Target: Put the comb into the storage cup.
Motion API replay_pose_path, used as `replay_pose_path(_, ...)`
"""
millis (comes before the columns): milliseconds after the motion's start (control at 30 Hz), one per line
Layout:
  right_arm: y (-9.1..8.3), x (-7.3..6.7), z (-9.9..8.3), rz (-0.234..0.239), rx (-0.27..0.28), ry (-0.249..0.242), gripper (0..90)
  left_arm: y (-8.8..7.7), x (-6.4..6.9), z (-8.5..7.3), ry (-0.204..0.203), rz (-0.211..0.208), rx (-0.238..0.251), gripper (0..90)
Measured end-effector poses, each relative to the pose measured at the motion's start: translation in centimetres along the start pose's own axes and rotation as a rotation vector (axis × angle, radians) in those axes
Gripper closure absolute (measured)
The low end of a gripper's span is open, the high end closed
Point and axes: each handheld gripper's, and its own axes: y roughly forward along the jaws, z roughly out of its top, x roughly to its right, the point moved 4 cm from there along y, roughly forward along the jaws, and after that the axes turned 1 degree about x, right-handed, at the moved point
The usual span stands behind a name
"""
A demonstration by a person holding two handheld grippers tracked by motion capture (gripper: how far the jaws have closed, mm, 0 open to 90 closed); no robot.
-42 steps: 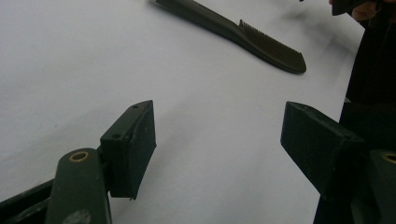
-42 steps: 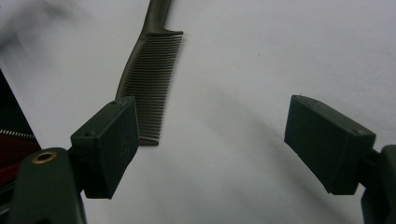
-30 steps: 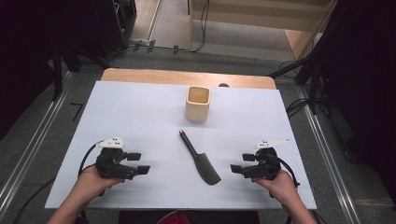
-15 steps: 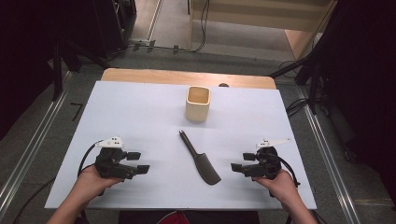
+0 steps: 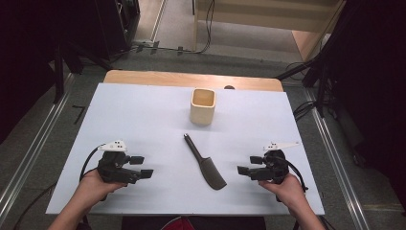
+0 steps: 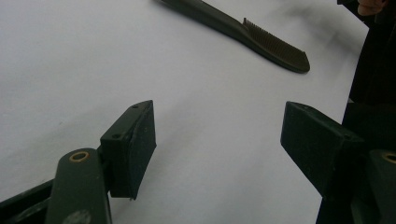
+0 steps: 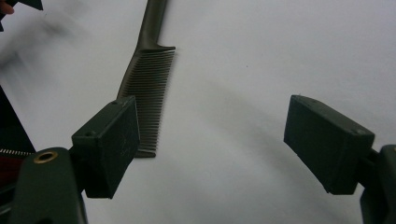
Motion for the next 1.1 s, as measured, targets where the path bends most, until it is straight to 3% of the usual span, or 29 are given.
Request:
replay_pose_path(300,0.1,0.1,1.6,-0.033,0.013,0.017,17.7,0.0,0.0,0.0,0.001,0.001,0.001,28.1)
replay_pose_path(667,0.8,-0.6,3.0,-0.028,0.007,-0.001,19.1,0.0,-0.1,0.0,0.003,0.002,0.002,28.1)
replay_pose_path(1100,2.4,-3.5,4.3,0.022,-0.021,-0.063,20.6,0.0,-0.1,0.0,0.001,0.003,0.003,28.1)
